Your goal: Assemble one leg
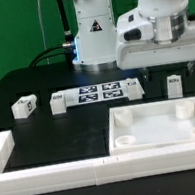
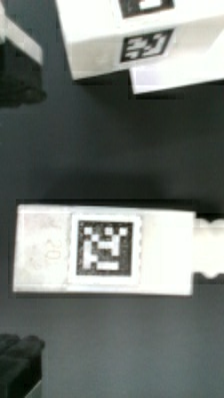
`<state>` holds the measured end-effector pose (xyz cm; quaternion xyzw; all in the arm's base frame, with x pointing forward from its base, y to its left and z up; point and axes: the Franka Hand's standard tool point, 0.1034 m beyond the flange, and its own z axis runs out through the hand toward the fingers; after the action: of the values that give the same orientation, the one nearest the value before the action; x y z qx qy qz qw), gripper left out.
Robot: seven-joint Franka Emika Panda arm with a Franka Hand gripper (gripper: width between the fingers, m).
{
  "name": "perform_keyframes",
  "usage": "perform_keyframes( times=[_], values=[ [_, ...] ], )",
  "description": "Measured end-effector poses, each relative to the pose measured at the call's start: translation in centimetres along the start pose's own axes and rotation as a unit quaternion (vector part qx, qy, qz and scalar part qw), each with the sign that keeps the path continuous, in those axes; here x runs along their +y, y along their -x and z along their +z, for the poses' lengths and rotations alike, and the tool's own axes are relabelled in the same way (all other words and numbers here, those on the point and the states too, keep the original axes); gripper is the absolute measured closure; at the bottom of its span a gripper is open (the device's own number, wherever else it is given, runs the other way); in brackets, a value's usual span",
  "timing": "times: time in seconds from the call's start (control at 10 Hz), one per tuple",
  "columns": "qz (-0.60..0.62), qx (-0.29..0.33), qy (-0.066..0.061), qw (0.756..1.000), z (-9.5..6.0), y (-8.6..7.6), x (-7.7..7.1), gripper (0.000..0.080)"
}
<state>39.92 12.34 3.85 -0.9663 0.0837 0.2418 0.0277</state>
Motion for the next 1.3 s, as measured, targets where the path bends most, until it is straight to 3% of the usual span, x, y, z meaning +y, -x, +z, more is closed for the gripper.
perform_keyframes(
  times=[0.4, 0.5, 1.0, 1.2, 1.3],
  values=[
    [0.006, -0.19, 0.01, 0.982, 0.9, 1.4, -0.8, 0.015],
    [0.006, -0.208, 0.011, 0.978, 1.3, 0.9, -1.0, 0.015],
    [0.003, -0.197, 0.014, 0.98, 3.4, 0.9, -1.4, 0.015],
    [0.002, -0.199, 0.015, 0.98, 3.5, 1.0, -1.4, 0.015],
    [0.002, -0.203, 0.016, 0.979, 3.3, 1.1, -1.4, 0.0236]
  ],
)
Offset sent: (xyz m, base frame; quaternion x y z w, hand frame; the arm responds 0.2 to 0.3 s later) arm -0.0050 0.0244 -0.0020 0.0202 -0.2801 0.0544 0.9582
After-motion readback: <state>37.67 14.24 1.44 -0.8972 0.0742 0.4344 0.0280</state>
